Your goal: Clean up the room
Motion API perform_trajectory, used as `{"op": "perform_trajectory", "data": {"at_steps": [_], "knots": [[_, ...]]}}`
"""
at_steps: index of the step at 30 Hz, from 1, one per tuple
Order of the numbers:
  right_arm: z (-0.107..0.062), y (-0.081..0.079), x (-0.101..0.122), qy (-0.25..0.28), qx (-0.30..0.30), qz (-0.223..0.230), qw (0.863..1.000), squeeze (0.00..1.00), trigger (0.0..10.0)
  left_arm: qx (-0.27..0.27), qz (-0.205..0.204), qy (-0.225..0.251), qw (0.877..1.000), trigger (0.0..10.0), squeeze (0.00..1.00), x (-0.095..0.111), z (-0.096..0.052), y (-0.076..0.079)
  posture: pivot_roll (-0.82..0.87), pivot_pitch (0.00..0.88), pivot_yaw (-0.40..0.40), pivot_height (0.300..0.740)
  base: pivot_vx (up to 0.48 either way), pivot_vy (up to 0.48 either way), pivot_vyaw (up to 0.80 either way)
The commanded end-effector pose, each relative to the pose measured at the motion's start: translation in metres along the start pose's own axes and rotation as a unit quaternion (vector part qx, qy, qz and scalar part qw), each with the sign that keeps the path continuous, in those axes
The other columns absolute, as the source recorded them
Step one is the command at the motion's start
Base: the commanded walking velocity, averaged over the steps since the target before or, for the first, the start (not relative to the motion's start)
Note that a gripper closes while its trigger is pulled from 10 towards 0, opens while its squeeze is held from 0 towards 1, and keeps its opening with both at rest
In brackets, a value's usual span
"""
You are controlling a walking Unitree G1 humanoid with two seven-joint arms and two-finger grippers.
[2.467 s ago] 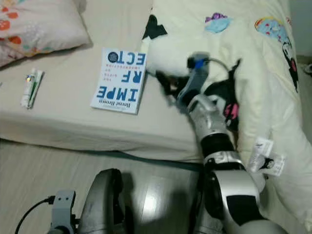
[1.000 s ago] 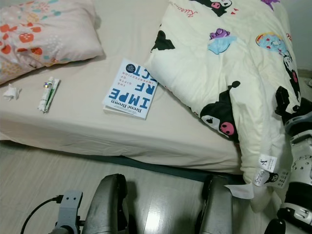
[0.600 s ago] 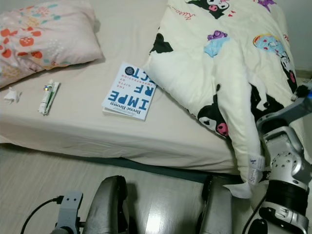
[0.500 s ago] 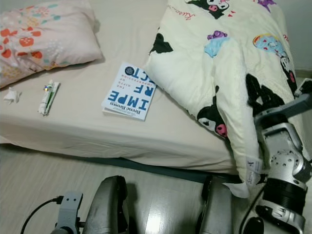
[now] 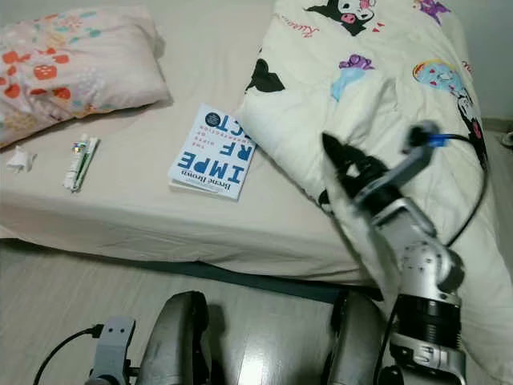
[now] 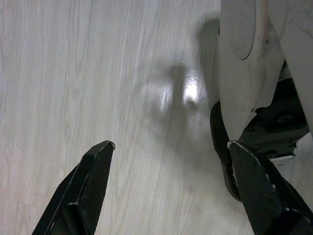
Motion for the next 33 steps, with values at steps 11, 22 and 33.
{"op": "perform_trajectory", "data": {"at_steps": [11, 22, 33], "knots": [[-0.006, 0.053, 0.009, 0.026, -0.14, -0.003, 0.99, 0.0, 4.2, -0.02, 0.008, -0.02, 1.0, 10.0, 0.0, -0.015, -0.002, 0.014, 0.06, 0.256, 0.041, 0.495, 0.0, 0.0, 0.0], [-0.001, 0.03, 0.001, 0.007, -0.075, 0.008, 0.997, 0.0, 0.0, -0.016, 0.005, -0.021, 1.0, 10.0, 0.0, -0.015, -0.002, 0.013, 0.06, 0.244, 0.033, 0.495, 0.0, 0.0, 0.0], [-0.023, -0.112, -0.1, -0.194, 0.262, -0.076, 0.942, 0.0, 0.0, -0.013, 0.014, -0.025, 0.999, 10.0, 0.0, -0.013, 0.0, 0.013, 0.06, 0.229, 0.027, 0.495, 0.0, 0.0, 0.0]]}}
Point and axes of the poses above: a point about 5 cm out from each wrist's last joint towards the gripper, its own z axis pointing out of the wrist towards the gripper, its own x axis along the axis of the wrist's last joint, y = z × x, the point moved 6 cm from there along z, pointing out of the wrist towards the gripper, and after that the axes turned 1 degree about -z, right-handed, at the moved point
